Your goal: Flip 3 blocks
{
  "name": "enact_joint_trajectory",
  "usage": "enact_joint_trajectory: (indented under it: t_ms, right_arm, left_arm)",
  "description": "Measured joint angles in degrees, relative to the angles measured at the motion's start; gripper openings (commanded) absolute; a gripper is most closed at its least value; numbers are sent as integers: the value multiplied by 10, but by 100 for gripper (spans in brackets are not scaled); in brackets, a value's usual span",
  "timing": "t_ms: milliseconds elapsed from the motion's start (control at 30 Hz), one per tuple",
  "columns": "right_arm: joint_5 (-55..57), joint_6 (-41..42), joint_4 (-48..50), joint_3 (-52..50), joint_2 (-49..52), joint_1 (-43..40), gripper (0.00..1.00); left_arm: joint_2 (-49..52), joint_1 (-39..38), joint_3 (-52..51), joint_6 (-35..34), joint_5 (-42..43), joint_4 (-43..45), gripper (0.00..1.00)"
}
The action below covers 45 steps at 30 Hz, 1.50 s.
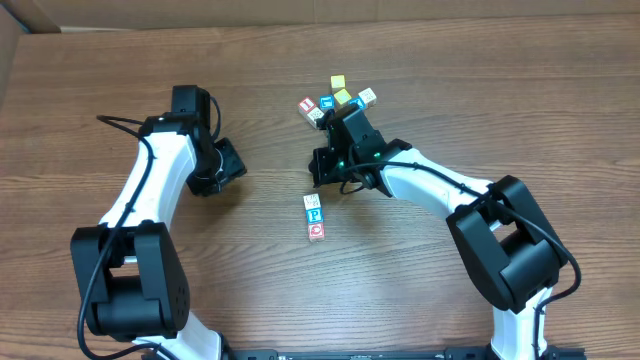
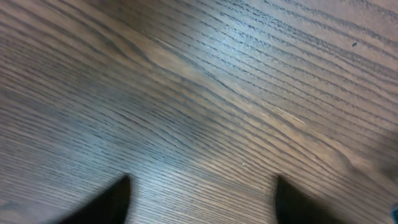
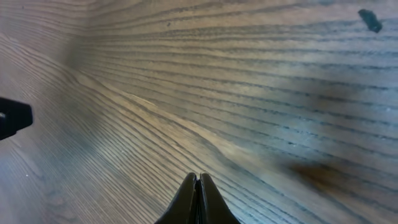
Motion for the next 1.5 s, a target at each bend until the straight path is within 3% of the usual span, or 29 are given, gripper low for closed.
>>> enact_joint_trajectory:
  t_ms: [67, 100, 1500]
  right_arm:
    - [0, -5, -5, 0, 0, 0, 4]
    - [0, -8, -14, 0, 0, 0, 4]
    - [-21, -24, -100, 0, 0, 13, 4]
  left_arm:
    - [0, 0, 0, 0, 0, 0, 87]
    - [0, 0, 0, 0, 0, 0, 100]
    - [0, 0, 0, 0, 0, 0, 100]
